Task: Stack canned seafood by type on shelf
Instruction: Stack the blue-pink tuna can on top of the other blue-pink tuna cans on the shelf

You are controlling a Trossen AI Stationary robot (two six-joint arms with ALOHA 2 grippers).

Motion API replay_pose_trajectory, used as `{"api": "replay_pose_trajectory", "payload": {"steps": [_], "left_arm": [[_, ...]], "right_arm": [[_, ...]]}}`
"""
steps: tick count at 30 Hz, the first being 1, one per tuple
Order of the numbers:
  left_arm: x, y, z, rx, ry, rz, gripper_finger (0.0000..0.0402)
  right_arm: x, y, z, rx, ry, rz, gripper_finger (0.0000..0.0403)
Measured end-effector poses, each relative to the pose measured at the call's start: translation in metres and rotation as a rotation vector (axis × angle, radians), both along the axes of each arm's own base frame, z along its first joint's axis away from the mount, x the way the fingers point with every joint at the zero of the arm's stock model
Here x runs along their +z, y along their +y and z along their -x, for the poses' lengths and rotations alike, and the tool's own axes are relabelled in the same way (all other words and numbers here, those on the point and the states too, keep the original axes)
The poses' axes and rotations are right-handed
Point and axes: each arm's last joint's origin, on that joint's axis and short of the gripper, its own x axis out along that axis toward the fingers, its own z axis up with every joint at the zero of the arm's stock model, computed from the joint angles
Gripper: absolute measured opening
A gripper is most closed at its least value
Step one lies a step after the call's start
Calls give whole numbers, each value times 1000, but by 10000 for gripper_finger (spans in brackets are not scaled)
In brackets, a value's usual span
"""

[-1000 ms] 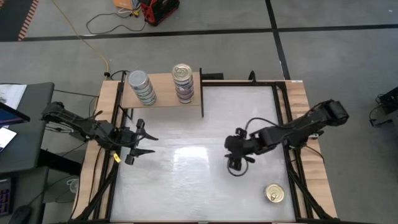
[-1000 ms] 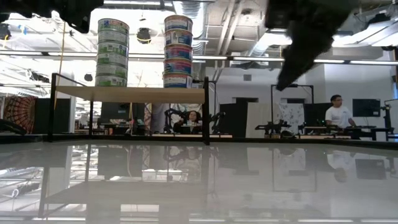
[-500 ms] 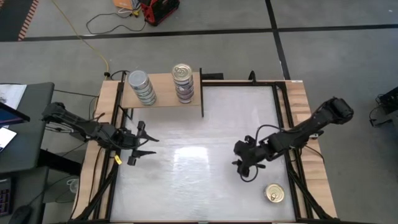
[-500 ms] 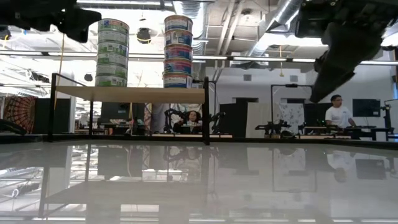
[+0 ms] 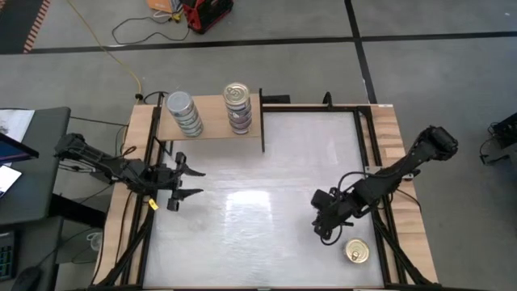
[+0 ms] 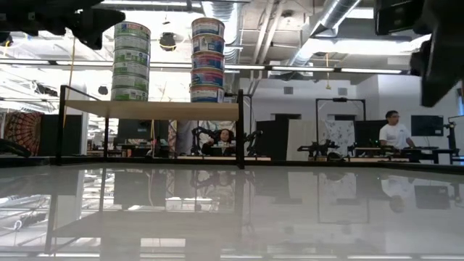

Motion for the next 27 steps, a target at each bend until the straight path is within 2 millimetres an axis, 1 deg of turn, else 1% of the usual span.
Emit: {"api": "replay_pose_trajectory", "payload": {"steps": [2, 5, 9, 13, 17, 20, 24, 27], "left_arm": [[2, 0, 0, 0, -17, 8, 215], [4, 0, 0, -1, -35, 22, 215], [6, 0, 1, -3, -63, 46, 215], [10, 1, 1, -4, -96, 61, 215], [13, 0, 2, -28, -132, 87, 215], [14, -1, 2, -70, -135, 111, 215], [14, -2, 2, -105, -137, 128, 215], [14, -2, 3, -132, -137, 128, 215]], "right_arm": [[-2, 5, -1, 7, 46, -50, 223], [-12, 13, -2, 32, 180, -153, 210], [-21, 24, -1, 58, 453, -284, 194], [-20, 35, -3, 100, 655, -392, 182], [-29, 46, -2, 124, 759, -407, 173], [-37, 55, 3, 158, 826, -409, 168], [-50, 65, 9, 223, 881, -360, 162], [-61, 67, 7, 230, 903, -342, 157]]}}
